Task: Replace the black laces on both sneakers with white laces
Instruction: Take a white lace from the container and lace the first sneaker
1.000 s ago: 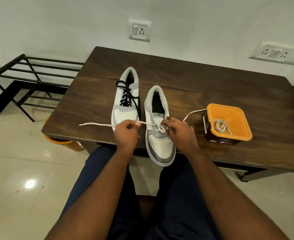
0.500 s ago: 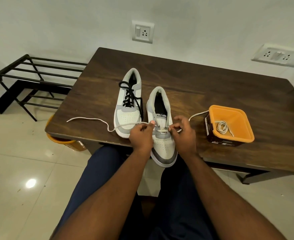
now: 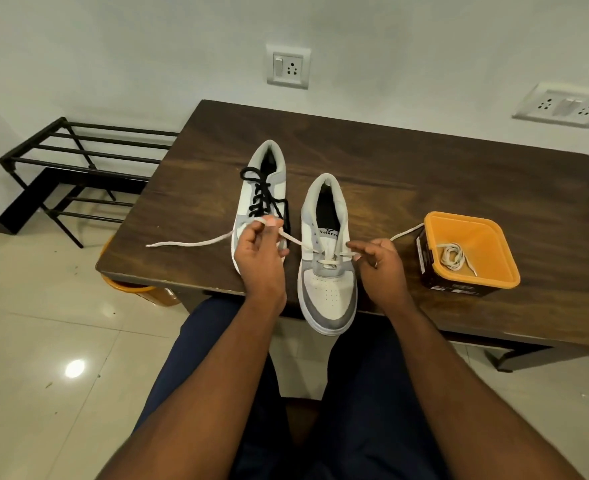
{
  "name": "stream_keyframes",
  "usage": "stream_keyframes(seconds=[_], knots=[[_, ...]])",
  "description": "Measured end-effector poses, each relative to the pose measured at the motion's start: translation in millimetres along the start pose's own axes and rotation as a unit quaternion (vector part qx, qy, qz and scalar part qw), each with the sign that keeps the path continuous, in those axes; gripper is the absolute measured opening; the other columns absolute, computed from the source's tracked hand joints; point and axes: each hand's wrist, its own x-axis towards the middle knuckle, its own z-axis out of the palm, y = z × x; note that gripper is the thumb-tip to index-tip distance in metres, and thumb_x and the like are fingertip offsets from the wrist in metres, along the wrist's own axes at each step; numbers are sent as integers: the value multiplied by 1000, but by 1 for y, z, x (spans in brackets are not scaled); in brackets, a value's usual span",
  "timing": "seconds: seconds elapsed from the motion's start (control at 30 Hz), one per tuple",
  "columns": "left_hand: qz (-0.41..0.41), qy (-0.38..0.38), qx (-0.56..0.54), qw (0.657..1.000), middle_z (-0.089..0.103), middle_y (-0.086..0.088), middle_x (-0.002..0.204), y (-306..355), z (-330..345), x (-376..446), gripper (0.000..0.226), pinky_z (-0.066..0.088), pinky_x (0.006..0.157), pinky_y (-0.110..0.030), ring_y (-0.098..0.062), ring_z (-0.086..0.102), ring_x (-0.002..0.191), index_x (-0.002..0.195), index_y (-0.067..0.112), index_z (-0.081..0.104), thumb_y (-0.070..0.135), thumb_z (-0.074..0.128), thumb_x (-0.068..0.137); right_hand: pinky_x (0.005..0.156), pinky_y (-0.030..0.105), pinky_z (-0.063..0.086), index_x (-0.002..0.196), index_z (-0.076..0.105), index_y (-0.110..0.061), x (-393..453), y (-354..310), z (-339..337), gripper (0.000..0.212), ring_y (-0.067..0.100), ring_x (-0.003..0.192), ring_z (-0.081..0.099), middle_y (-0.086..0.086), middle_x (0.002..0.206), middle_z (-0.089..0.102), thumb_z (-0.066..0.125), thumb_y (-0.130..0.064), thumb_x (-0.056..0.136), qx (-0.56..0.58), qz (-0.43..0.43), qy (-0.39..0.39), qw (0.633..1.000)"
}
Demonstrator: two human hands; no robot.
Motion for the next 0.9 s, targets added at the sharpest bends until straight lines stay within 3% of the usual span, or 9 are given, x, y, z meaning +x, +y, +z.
stream_keyframes(seconds=[0.13, 0.27, 0.33, 0.4, 0.5, 0.67, 0.73, 0.83, 0.9], knots=[[57, -176, 104, 977, 61, -10, 59, 24, 13, -6, 19, 55, 74, -33, -20, 62, 63, 98, 15, 65, 23, 48, 102, 87, 15, 48, 113, 69, -14, -2, -18, -6, 27, 9, 97, 58, 1, 108, 55, 62, -3, 90, 97, -4, 51, 994], [71, -435, 407, 800, 57, 5, 50, 24, 11, -5, 20, 50, 57, -33, -13, 53, 47, 85, 2, 66, 17, 59, 96, 93, 19, 49, 130, 51, -39, 1, -40, -11, 64, 15, 118, 52, -4, 137, 41, 52, 9, 88, 119, -87, -71, 986], [63, -464, 449, 761, 54, 11, 46, 25, 7, -7, 20, 46, 52, -27, -6, 49, 43, 84, 1, 69, 17, 62, 94, 104, 26, 39, 126, 56, -42, 5, -41, -12, 63, 14, 134, 34, -12, 150, 26, 61, 4, 85, 21, -155, -153, 976], [63, -458, 445, 767, 53, 15, 46, 26, 1, -8, 18, 41, 51, -22, 0, 46, 43, 85, 2, 72, 16, 63, 93, 111, 40, 29, 108, 71, -36, 9, -36, -14, 37, 13, 136, 23, -12, 155, 23, 71, -9, 82, -54, -196, -184, 962], [59, -441, 434, 784, 51, 13, 49, 27, -15, -3, 19, 37, 51, -21, -1, 42, 45, 85, 2, 73, 18, 65, 92, 113, 53, 24, 89, 74, -33, 9, -30, -24, 12, 16, 140, 20, -18, 157, 18, 73, -22, 83, -42, -153, -186, 970], [71, -462, 405, 786, 52, 15, 58, 22, -21, -7, 17, 38, 54, -25, -6, 43, 52, 89, 12, 70, 23, 60, 96, 115, 42, 21, 123, 59, -46, 3, -36, -25, 42, 17, 147, 11, -25, 158, -5, 70, -32, 85, -27, -145, -294, 944], [105, -457, 413, 781, 59, 14, 63, 19, -18, -10, 18, 42, 57, -23, -5, 50, 56, 86, 15, 68, 24, 58, 97, 115, 44, 21, 112, 69, -37, 3, -42, -18, 28, 18, 143, 18, -20, 158, 11, 70, -30, 85, -44, -144, -291, 945], [154, -409, 420, 796, 62, -10, 68, 15, -24, -4, 20, 42, 56, -33, -24, 52, 60, 83, 13, 69, 26, 61, 95, 112, 41, 26, 93, 76, -29, 7, -42, -21, 12, 17, 135, 29, -17, 150, 38, 74, -25, 82, -14, -119, -244, 962], [150, -382, 409, 815, 60, -14, 66, 13, -34, 3, 20, 39, 54, -31, -19, 46, 56, 81, 13, 69, 26, 62, 94, 110, 39, 27, 90, 76, -28, 12, -35, -34, 11, 18, 133, 33, -15, 144, 46, 75, -24, 79, -13, -120, -202, 972]])
